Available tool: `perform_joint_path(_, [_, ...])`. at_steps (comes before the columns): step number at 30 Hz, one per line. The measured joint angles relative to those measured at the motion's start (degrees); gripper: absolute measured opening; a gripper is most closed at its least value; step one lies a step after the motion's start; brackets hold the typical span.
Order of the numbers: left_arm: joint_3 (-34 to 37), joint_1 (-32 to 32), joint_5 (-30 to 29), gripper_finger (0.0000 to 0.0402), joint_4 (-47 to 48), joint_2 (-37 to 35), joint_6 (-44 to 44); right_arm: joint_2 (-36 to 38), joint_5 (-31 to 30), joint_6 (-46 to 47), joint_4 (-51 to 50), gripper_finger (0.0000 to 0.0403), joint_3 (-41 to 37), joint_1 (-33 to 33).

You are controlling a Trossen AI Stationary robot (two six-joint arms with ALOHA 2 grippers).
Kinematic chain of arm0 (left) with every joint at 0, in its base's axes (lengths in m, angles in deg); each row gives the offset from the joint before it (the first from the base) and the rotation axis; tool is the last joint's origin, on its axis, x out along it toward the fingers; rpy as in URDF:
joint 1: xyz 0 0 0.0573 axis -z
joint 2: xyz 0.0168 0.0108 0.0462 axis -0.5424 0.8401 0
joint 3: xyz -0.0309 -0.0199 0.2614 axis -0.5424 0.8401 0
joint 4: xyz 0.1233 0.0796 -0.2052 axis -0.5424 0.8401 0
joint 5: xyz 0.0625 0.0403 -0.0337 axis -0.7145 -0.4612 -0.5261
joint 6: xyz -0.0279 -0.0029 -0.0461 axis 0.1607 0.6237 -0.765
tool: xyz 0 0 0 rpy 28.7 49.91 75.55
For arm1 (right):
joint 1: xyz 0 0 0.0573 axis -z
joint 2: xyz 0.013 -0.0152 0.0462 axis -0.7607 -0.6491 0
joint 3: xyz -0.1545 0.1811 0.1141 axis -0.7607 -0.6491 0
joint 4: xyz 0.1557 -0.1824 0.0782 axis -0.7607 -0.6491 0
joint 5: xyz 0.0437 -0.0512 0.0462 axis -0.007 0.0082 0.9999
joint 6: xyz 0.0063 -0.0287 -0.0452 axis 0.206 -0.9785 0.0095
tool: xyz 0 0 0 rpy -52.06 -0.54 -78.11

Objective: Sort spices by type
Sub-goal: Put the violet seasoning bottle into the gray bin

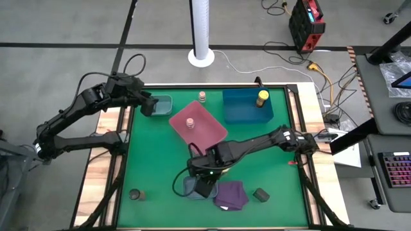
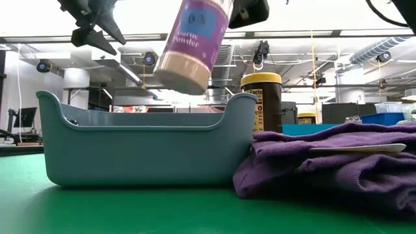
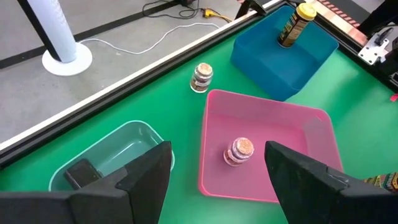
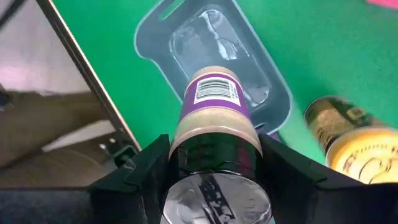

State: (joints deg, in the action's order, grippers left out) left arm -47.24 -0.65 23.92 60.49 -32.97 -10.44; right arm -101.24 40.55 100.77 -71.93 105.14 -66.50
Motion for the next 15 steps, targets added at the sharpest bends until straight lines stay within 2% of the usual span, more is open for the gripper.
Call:
perform_joint_path(6, [0.0, 0.0, 0.0, 0.0242, 0.0, 0.1, 0.1, -1.9, -1.8, -10.1, 0.0, 0.02, -0.1, 0.0])
perform_joint_path(15, [0.0, 0.0, -0.1, 0.0242, 0.5, 1.0, 0.9, -3.0, -2.0, -17.1, -0.6, 0.02, -0.1, -0.2])
